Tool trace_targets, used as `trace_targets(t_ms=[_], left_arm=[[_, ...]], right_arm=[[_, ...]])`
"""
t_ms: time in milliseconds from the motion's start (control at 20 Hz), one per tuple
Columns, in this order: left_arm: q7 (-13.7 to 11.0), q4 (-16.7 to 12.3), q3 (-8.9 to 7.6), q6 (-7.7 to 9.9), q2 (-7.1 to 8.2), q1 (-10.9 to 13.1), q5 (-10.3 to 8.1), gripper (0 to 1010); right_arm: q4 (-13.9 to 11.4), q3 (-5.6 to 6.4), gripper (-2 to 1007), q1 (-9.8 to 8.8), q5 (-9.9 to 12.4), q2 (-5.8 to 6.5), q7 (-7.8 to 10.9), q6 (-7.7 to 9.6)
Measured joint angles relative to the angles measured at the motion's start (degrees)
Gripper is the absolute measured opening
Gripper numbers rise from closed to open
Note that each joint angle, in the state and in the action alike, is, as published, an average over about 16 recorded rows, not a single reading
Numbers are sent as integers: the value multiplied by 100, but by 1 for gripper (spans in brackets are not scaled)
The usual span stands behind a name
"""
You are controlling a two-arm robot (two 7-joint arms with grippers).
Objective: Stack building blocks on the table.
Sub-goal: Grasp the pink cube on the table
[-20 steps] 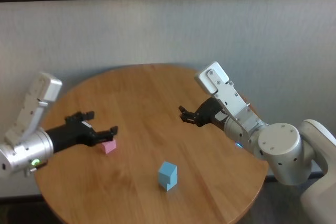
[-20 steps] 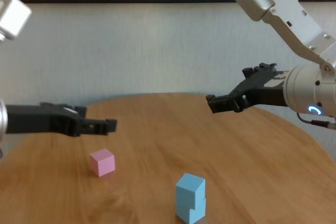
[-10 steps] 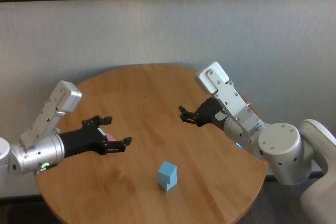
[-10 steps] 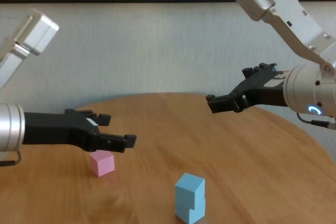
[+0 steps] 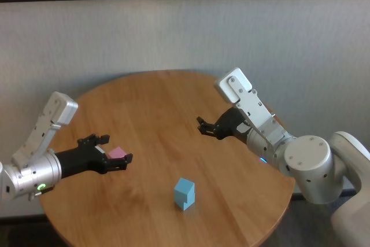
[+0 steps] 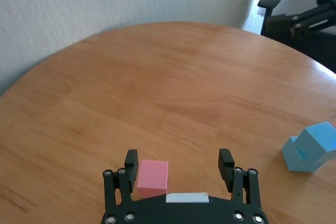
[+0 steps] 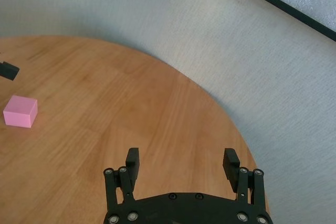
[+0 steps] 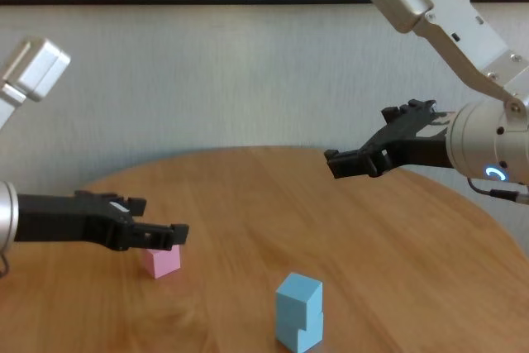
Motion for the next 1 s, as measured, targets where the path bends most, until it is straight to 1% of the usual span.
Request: trace_targets(t_ms=[200,650,1000], left_arm=[[-51,143,-20,20,-28,-29,-15,1003],[-339,642,91,-116,-133,-256,62,1003],[-458,984,153,-195,-222,-400,119,1003]], right_arm=[[0,0,1005,0,0,0,0,0],[0,0,1005,0,0,0,0,1],[0,0,1005,0,0,0,0,1]])
